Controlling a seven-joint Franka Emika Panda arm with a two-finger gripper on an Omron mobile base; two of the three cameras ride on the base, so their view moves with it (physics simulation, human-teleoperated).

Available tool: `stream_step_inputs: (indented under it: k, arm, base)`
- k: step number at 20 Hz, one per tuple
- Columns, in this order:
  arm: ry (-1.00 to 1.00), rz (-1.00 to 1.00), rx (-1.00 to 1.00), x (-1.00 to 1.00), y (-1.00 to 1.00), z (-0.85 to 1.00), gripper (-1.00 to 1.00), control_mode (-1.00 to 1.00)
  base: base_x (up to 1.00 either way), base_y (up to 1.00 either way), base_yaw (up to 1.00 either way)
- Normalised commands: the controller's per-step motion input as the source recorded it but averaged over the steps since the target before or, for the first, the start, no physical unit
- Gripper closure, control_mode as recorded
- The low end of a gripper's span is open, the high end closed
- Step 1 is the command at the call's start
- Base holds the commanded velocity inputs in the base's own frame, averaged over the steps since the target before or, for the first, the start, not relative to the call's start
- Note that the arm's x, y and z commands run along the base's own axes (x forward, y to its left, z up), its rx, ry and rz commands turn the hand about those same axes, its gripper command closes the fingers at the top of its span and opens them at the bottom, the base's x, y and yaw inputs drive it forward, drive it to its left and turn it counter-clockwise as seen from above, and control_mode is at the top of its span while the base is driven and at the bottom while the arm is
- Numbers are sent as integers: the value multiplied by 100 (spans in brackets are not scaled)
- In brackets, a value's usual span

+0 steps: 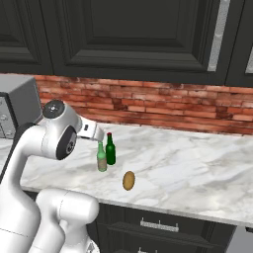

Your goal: Place the beers on the top shelf of the fridge to keep them out of children's reach, and place the potato on lower shelves for easy access.

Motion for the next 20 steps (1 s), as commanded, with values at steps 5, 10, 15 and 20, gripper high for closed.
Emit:
stream_step_inputs:
  k: [5, 10, 15, 20]
  arm:
    - [-1, -35, 0, 0, 9, -24, -100, -100]
    - [-1, -43, 0, 0, 19, -25, -100, -100]
    - [0, -41, -1, 10, 30, -23, -100, -100]
    - [0, -34, -1, 25, 22, -13, -100, -100]
  base:
    - [0, 0, 0]
    - [0, 0, 0]
    - [0, 0, 0]
    - [0, 0, 0]
